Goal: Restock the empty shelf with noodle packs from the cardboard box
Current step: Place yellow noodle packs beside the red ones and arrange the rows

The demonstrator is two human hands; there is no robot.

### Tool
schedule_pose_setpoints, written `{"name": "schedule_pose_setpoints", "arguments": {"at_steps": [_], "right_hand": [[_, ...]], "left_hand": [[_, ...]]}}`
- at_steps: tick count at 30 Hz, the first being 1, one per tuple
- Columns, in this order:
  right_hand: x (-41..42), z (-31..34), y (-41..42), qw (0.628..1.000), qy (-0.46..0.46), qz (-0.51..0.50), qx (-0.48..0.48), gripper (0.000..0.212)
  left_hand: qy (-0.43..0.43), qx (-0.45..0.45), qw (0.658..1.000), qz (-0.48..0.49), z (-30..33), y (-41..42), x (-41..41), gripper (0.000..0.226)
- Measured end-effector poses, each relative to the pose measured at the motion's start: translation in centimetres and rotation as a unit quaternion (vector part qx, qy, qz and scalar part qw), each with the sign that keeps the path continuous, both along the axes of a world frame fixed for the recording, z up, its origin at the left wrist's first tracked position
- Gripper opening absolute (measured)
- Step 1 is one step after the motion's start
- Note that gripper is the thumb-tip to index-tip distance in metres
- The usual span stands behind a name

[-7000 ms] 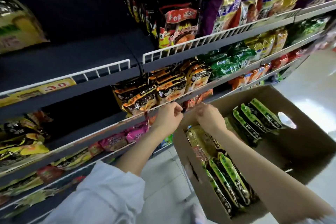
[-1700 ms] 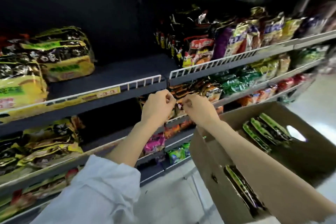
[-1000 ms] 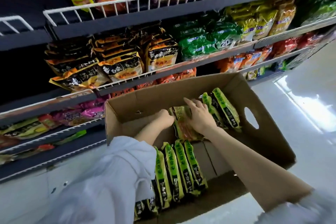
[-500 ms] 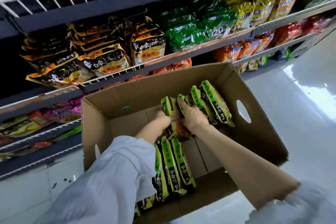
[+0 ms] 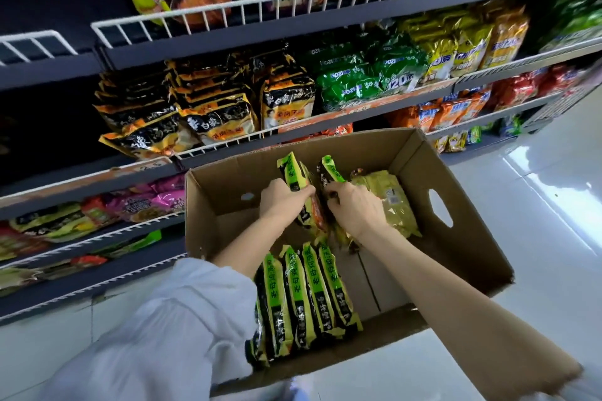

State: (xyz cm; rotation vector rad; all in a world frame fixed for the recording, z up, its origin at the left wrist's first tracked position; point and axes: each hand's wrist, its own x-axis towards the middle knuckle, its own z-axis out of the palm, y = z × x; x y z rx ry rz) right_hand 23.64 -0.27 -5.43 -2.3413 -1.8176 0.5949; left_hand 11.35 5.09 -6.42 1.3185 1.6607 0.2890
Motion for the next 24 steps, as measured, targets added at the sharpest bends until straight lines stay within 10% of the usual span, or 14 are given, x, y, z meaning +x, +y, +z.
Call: {"name": "schedule_pose_setpoints", "arguments": {"at_steps": [8,24], "right_hand": [[-7.7,10.5,1.7,0.991,0.040,0.101,0.075,0.044],[-32.6,23.9,9.0,0.948,0.137,0.272,0.094,0.110]], "left_hand": [[-0.001,0.155,0.988,0.023,11.5,0.3,-7.4,0.085],[0.054,0.343,0.930,0.117,24.9,4.3,-33.0,0.097]]}}
